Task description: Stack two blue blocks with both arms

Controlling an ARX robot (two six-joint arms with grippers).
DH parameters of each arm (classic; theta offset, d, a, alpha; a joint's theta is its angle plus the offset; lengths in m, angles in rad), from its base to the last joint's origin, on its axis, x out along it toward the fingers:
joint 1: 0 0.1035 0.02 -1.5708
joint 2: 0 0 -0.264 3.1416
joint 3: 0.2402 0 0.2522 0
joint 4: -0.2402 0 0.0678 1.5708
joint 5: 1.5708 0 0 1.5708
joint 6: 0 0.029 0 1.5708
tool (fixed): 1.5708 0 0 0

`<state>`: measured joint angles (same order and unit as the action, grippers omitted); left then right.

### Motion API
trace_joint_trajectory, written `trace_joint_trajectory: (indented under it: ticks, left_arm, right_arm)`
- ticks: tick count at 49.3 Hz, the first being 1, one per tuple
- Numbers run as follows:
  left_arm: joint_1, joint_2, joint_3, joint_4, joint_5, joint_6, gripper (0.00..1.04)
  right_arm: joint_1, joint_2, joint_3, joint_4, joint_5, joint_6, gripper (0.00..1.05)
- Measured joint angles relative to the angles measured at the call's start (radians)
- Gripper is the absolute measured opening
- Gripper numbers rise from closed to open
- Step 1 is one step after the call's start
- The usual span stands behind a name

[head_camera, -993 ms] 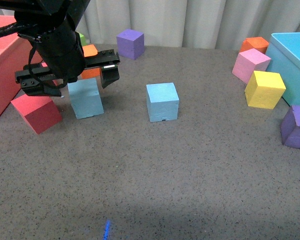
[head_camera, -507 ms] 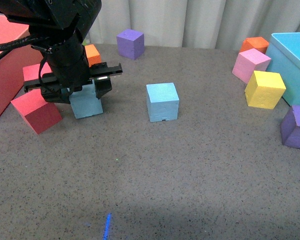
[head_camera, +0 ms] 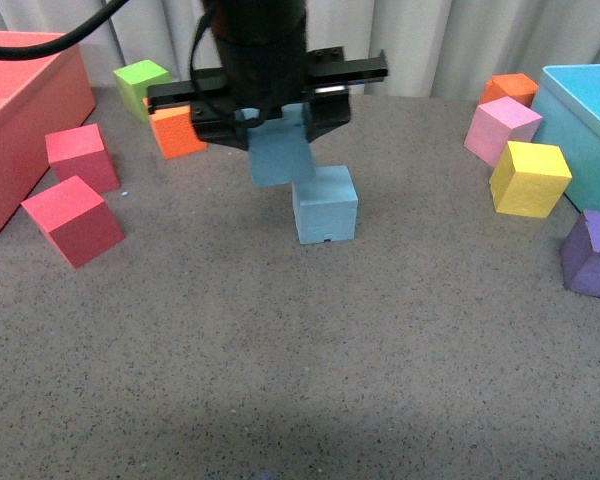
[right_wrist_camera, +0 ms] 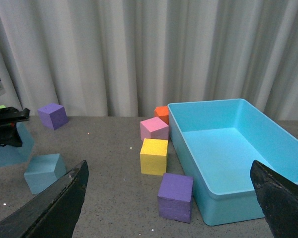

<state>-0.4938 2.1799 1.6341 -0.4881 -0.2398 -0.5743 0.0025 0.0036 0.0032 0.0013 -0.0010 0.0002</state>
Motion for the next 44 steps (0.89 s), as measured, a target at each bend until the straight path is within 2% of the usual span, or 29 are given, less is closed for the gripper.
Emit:
trace_joint_trajectory:
  ticks: [11, 37, 40, 44]
  left_arm:
    - [-0.083, 0.086, 0.139, -0.065, -0.032, -0.037, 0.47]
    - [-0.085, 0.139, 0.173, -0.071, -0.06, -0.031, 0.48]
    - [-0.087, 0.139, 0.173, -0.073, -0.046, -0.031, 0.62]
    - [-0.09, 0.139, 0.173, -0.075, -0.049, -0.031, 0.72]
  right_arm:
    - [0.0, 0.0, 0.0, 0.0, 0.0, 0.0, 0.95]
    - [0.0, 0.0, 0.0, 0.0, 0.0, 0.0, 0.95]
    - [0.0, 0.0, 0.0, 0.0, 0.0, 0.0, 0.95]
    - [0.0, 0.0, 0.0, 0.0, 0.0, 0.0, 0.95]
